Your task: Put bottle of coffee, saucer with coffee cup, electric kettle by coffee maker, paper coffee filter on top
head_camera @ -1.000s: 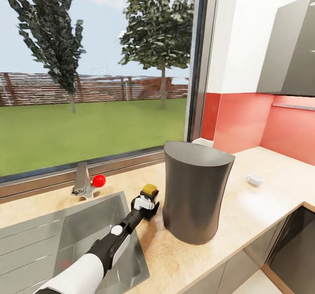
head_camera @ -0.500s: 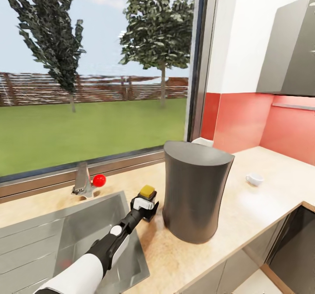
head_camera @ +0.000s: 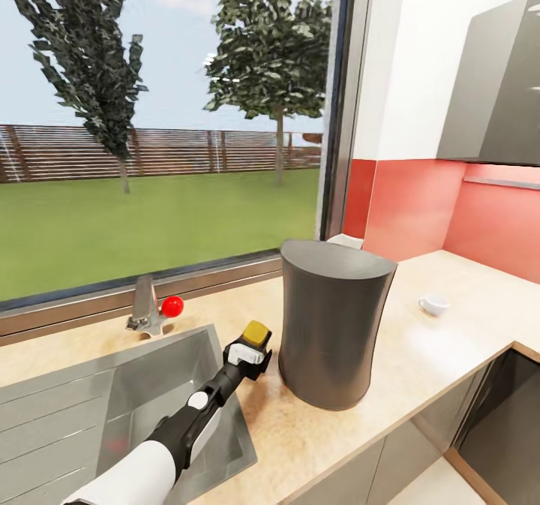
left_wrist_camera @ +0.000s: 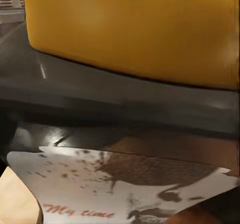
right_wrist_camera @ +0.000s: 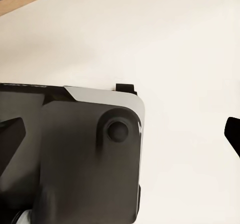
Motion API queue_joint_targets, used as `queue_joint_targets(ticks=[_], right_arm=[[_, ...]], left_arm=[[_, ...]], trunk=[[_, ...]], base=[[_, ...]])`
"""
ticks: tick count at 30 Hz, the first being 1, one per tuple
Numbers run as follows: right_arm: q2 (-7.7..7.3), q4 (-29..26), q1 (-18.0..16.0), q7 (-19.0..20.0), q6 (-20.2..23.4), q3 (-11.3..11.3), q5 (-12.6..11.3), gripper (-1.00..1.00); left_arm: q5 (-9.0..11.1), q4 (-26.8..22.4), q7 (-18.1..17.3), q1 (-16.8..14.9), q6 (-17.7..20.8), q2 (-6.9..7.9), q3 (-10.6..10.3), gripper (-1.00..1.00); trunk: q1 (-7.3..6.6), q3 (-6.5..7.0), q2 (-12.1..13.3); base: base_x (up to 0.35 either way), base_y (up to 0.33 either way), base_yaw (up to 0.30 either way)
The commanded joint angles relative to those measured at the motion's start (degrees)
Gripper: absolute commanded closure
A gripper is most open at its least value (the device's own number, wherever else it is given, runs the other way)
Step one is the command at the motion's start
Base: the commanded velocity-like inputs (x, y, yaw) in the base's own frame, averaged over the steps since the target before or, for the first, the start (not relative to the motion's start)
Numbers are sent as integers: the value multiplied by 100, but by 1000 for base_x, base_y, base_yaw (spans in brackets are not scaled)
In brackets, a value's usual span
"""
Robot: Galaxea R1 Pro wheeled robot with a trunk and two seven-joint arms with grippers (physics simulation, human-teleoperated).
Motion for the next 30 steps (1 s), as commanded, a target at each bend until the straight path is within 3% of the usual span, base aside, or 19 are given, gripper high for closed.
queue_joint_targets(ticks=[1, 16, 21, 30], right_arm=[[-1, 2, -4, 1, -15, 49, -57, -100], [-1, 3, -4, 1, -15, 49, -57, -100], [-1, 3, -4, 1, -15, 49, -57, -100], [-1, 3, -4, 1, -16, 49, -57, -100]], left_arm=[[14, 6, -7, -6, -19, 1, -10, -100], [14, 6, -7, -6, -19, 6, -4, -100], [14, 6, -7, -6, -11, 10, 109, -100], [11, 6, -7, -6, -19, 10, 120, -100]], trunk=[[2, -11, -10], [2, -11, -10], [2, -11, -10], [2, -11, -10]], base=[[0, 0, 0], [0, 47, 0], [-215, 154, 0], [-270, 196, 0]])
